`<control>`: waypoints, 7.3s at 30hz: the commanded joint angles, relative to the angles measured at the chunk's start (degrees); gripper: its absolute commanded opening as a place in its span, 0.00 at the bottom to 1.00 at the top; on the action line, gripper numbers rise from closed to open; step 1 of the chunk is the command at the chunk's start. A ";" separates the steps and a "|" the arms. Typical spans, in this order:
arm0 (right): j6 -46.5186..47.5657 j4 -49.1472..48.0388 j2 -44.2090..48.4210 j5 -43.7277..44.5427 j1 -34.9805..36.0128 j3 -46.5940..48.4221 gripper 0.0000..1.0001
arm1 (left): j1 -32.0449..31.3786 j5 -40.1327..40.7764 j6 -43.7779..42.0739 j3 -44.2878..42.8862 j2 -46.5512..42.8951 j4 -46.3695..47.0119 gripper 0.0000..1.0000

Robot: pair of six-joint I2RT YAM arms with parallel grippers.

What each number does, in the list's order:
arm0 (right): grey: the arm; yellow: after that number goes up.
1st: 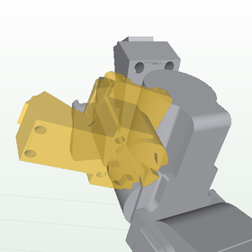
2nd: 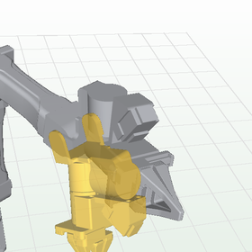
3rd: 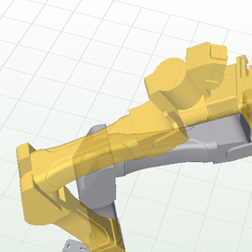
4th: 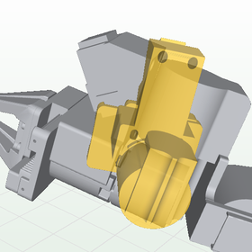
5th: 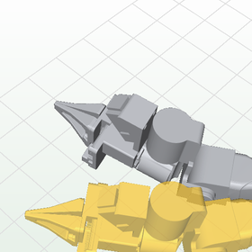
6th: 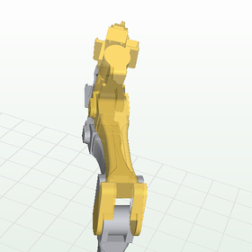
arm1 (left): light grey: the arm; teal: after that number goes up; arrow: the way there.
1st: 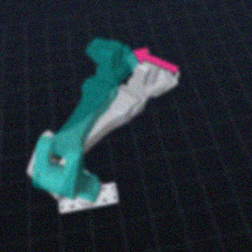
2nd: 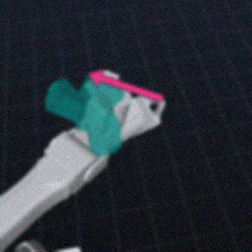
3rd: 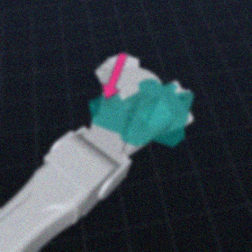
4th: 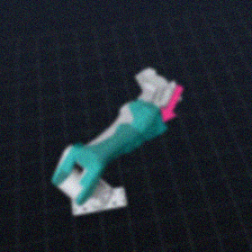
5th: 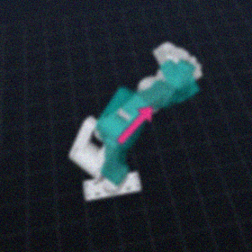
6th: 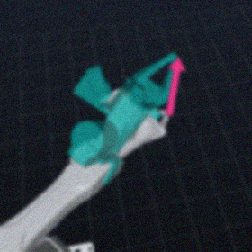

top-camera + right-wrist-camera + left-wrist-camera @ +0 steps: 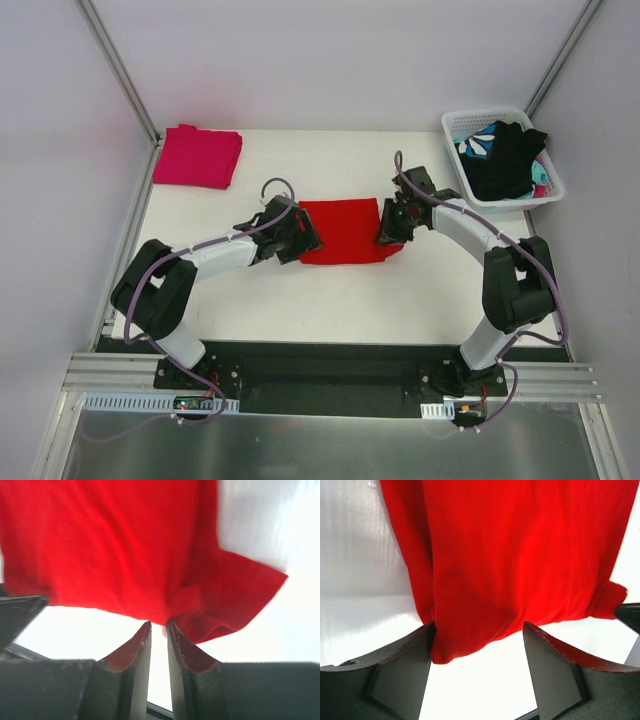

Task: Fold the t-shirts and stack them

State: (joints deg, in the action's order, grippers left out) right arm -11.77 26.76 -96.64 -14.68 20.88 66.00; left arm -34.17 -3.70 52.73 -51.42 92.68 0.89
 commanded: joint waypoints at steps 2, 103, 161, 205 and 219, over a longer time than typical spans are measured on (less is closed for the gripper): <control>0.52 4.35 3.74 0.61 2.84 7.74 0.21 | -1.51 2.47 1.32 0.53 -3.82 -0.62 0.69; 4.74 6.90 3.04 8.61 -0.40 1.94 0.01 | -0.10 0.72 -4.92 -10.62 -3.14 -15.65 0.69; 7.20 8.04 17.10 -8.26 -0.58 -6.59 0.22 | 44.71 -8.23 -9.33 -64.51 43.98 -6.69 0.73; 4.56 18.50 29.83 -9.41 1.97 -2.98 0.21 | 21.35 9.94 6.15 3.34 -2.25 -13.01 0.69; 2.89 17.53 34.68 -7.39 2.23 -8.96 0.22 | 14.13 15.48 9.51 6.51 -9.88 -16.35 0.70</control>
State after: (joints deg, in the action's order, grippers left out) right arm -7.75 44.16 -62.61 -23.16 22.76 57.47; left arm -19.20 9.56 61.69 -46.39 87.92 -8.82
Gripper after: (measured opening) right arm 0.220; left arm 0.688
